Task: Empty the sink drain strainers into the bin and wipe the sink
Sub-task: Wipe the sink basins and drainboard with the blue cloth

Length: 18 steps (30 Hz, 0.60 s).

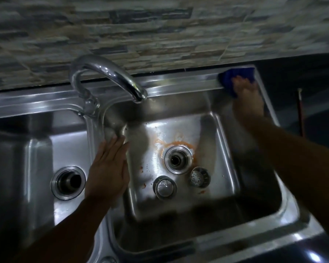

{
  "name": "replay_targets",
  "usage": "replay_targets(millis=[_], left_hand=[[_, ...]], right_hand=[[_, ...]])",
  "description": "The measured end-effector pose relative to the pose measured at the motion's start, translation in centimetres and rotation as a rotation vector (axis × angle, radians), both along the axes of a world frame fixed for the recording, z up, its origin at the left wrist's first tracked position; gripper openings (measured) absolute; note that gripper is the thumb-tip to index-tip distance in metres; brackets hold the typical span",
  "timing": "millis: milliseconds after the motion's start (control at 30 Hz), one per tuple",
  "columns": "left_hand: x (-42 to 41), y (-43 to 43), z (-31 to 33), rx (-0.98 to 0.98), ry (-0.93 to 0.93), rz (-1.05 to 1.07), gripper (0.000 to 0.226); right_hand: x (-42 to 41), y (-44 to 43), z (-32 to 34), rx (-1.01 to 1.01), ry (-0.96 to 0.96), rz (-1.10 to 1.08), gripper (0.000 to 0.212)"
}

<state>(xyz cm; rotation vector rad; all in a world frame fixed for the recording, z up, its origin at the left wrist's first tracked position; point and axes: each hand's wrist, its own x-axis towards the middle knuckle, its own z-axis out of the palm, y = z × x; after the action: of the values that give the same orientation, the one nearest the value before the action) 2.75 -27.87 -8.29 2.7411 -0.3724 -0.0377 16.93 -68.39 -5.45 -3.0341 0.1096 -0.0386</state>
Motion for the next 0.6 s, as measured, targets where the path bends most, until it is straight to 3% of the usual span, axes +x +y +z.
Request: replay_targets(millis=[167, 267, 433, 600], left_hand=[[0.0, -0.1, -0.1, 0.029, -0.029, -0.015, 0.049], [0.1, -0.2, 0.0, 0.027, -0.036, -0.01, 0.049], [0.0, -0.3, 0.2, 0.033, -0.063, -0.028, 0.049], [0.0, -0.5, 0.6, 0.05, -0.041, -0.028, 0.047]], right_hand=[[0.9, 1.7, 1.2, 0.066, 0.129, -0.166, 0.06], [0.3, 2.8, 1.2, 0.025, 0.162, -0.096, 0.075], [0.7, -1.5, 2.6, -0.04, 0.297, -0.031, 0.08], [-7.2, -2.4, 1.8, -0.033, 0.205, -0.022, 0.06]])
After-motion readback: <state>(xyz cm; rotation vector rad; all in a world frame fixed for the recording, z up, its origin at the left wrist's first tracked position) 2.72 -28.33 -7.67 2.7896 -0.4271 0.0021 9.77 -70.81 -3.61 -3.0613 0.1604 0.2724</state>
